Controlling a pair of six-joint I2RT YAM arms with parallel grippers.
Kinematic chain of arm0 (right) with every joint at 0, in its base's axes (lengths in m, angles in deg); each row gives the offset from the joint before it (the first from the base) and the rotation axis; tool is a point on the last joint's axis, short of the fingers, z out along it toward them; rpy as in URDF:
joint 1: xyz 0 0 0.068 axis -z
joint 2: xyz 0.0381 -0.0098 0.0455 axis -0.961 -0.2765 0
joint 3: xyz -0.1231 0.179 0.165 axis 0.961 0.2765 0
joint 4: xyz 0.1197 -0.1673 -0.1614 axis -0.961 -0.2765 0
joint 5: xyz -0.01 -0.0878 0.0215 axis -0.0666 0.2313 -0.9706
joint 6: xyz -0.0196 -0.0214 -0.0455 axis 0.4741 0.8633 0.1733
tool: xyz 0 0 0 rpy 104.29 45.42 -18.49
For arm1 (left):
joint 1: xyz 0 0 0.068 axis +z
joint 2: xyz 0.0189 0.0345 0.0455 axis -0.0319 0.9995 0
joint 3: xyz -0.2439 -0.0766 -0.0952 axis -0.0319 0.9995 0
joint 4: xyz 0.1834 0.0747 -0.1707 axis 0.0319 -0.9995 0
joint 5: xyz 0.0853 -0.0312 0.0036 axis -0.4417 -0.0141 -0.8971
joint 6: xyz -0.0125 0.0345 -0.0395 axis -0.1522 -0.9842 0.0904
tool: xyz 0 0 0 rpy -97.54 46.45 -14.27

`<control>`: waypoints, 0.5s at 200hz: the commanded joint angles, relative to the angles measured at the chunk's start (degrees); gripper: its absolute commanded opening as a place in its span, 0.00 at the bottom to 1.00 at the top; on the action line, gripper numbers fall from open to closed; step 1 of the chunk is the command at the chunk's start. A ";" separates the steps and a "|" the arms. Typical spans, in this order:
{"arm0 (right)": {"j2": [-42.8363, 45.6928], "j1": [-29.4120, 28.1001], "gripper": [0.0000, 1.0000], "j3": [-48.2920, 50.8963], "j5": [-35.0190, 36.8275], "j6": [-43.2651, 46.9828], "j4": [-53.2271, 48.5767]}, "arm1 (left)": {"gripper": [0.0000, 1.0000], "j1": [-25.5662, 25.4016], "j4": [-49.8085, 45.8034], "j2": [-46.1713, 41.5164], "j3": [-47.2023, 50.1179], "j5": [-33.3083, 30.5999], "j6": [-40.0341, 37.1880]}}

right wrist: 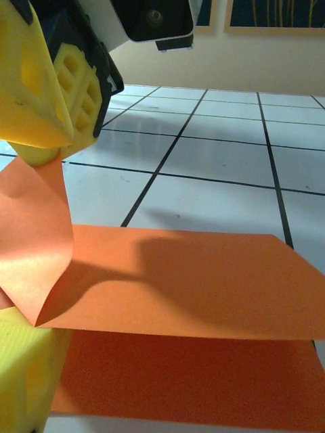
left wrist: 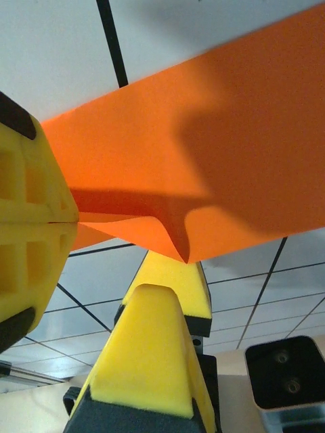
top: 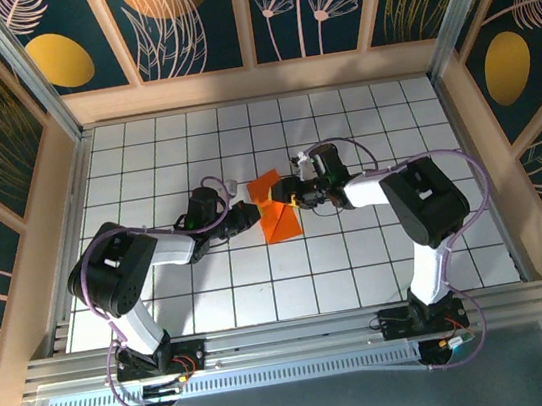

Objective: Fold a paper plane with a square sheet of paper (fold left side to right side)
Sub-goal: Turn over the paper at the center of the table.

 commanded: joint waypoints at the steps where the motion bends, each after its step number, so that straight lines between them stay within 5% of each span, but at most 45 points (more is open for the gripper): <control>1: -1.36 -0.67 0.59 -1.32 -1.03 -0.77 1.66 | 0.03 0.36 1.49 1.72 0.20 -0.89 0.45; 100: -2.75 -2.16 0.38 -2.72 3.49 2.31 -2.76 | 0.20 0.37 -1.76 3.09 -0.35 -3.86 -0.12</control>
